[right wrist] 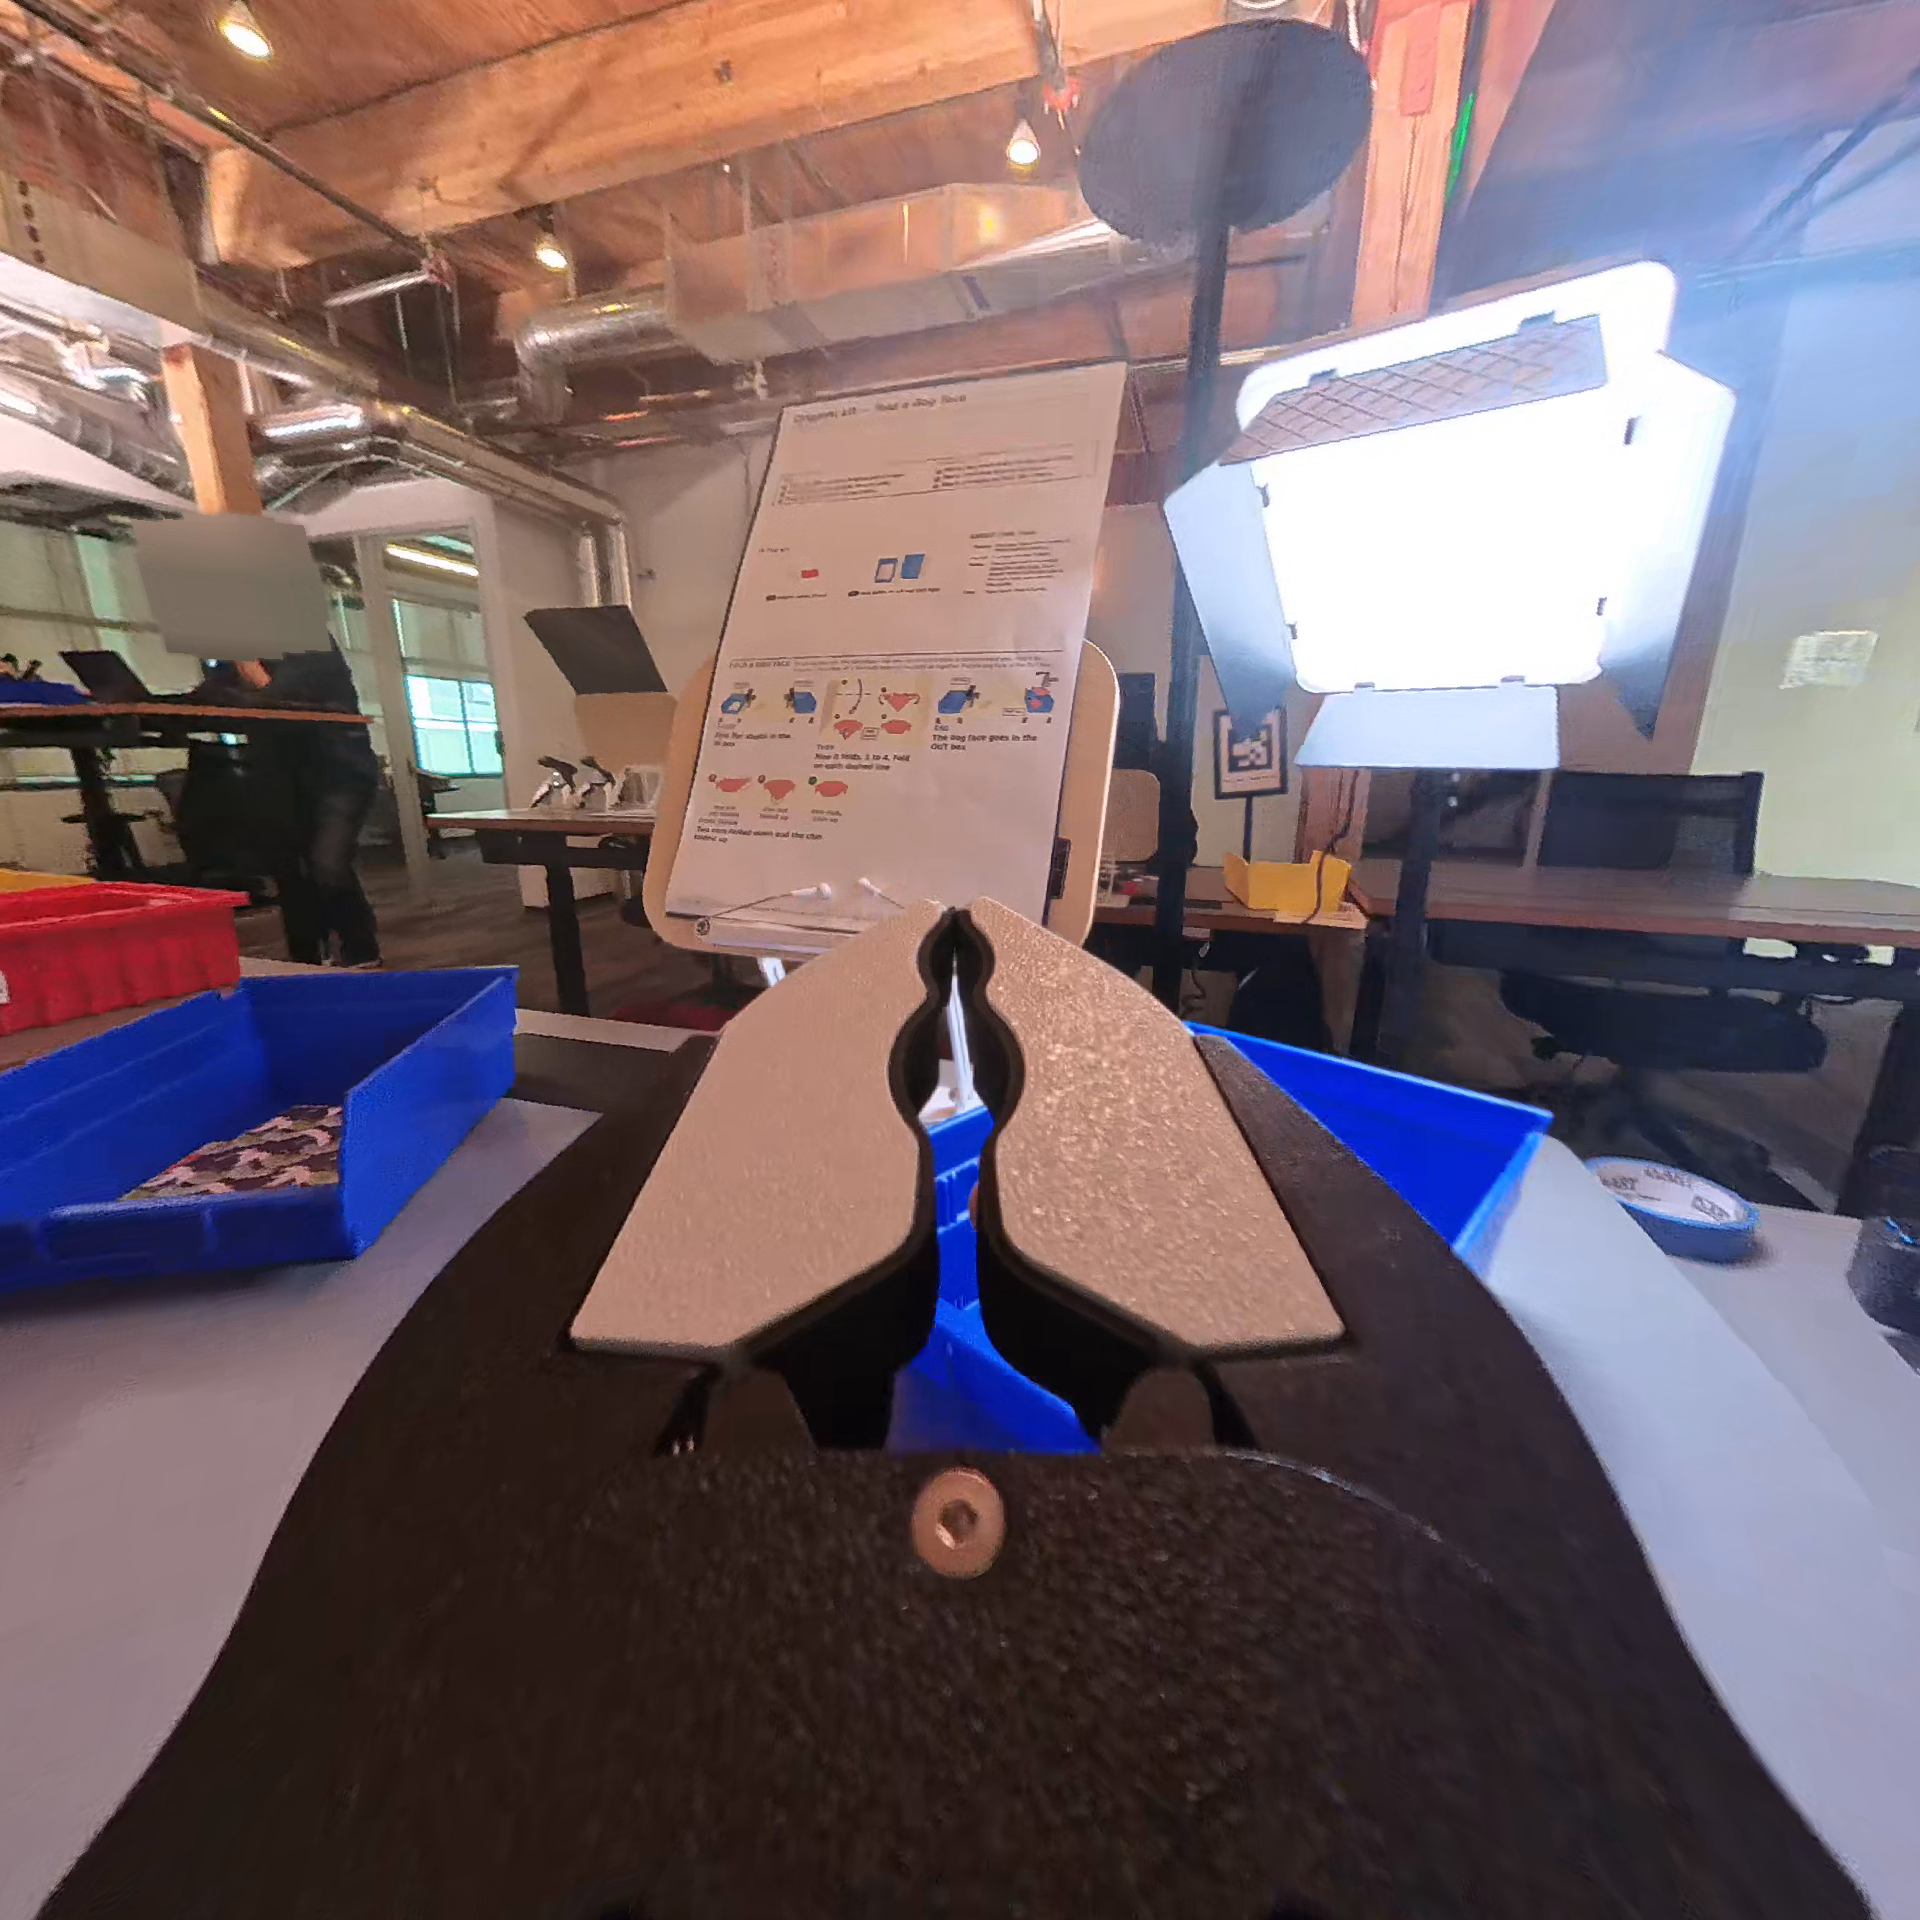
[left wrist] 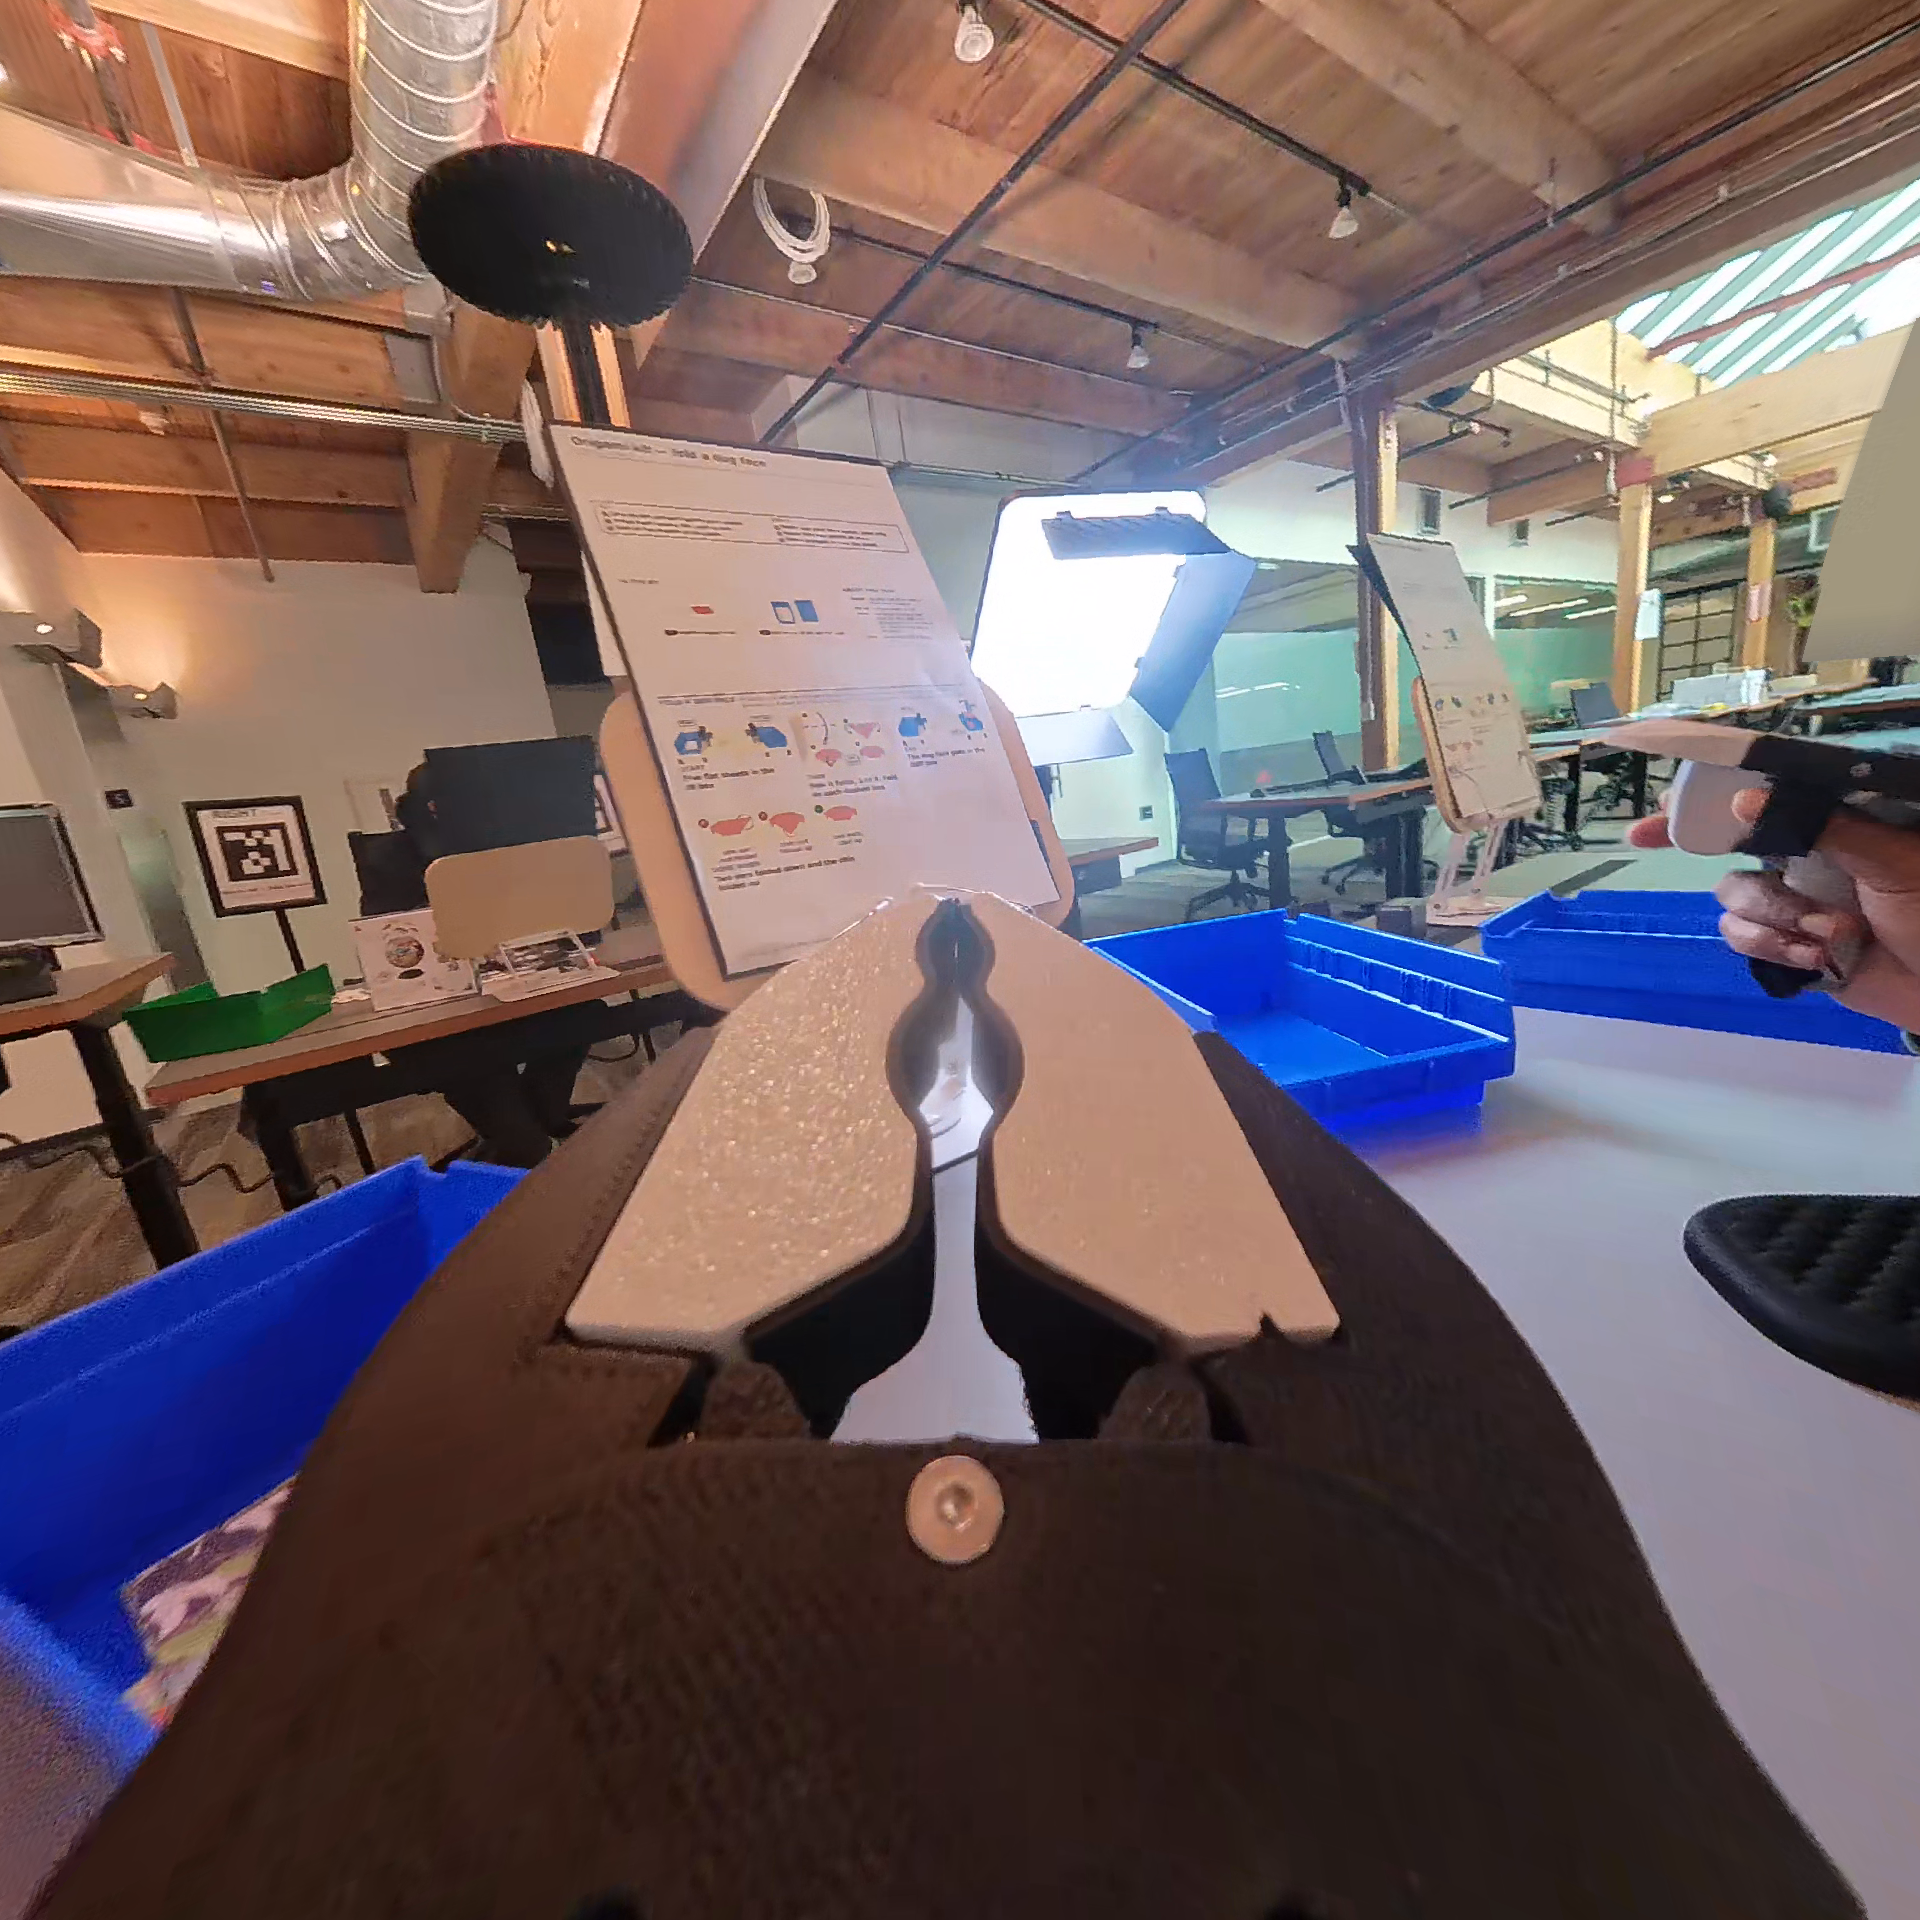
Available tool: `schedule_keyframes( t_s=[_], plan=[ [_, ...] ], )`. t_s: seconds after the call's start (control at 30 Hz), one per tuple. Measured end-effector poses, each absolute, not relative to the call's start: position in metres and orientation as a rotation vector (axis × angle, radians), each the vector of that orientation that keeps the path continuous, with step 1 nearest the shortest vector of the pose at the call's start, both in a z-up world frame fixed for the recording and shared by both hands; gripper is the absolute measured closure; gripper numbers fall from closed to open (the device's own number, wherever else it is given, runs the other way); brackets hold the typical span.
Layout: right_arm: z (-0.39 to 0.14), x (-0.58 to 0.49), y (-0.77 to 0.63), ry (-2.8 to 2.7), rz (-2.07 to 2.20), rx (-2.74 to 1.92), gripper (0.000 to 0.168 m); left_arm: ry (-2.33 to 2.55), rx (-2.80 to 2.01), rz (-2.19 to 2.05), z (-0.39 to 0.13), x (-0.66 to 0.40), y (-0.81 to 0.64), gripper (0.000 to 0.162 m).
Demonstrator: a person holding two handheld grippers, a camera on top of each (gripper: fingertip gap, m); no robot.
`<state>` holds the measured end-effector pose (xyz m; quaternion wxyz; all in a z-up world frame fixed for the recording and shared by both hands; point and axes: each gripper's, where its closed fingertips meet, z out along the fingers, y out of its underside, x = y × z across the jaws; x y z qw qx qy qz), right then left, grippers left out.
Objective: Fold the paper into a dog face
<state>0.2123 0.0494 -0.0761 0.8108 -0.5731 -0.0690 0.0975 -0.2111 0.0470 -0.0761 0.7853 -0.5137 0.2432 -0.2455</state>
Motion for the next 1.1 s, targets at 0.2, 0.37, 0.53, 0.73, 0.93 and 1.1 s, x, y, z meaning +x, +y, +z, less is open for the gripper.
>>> schedule_keyframes(
  t_s=[0.2,0.37,0.53,0.73,0.93,1.1],
  plan=[
    [-0.116,0.229,0.018,-0.109,0.182,-1.269,0.168,0.41,-1.108,-0.464,-0.093,-0.247,0.023,0.162],
    [-0.12,0.234,-0.001,-0.083,0.188,-1.248,0.168,0.363,-1.132,-0.423,-0.101,-0.249,0.02,0.162],
    [-0.113,0.233,-0.006,-0.075,0.196,-1.216,0.168,0.383,-1.128,-0.442,-0.104,-0.235,0.02,0.162],
    [-0.111,0.232,-0.005,-0.077,0.187,-1.212,0.168,0.394,-1.123,-0.459,-0.108,-0.23,0.02,0.162],
    [-0.104,0.231,-0.009,-0.063,0.178,-1.194,0.168,0.384,-1.132,-0.477,-0.115,-0.23,0.023,0.162],
    [-0.103,0.232,-0.01,-0.067,0.212,-1.18,0.168,0.386,-1.136,-0.468,-0.113,-0.229,0.024,0.162]
  ],
)
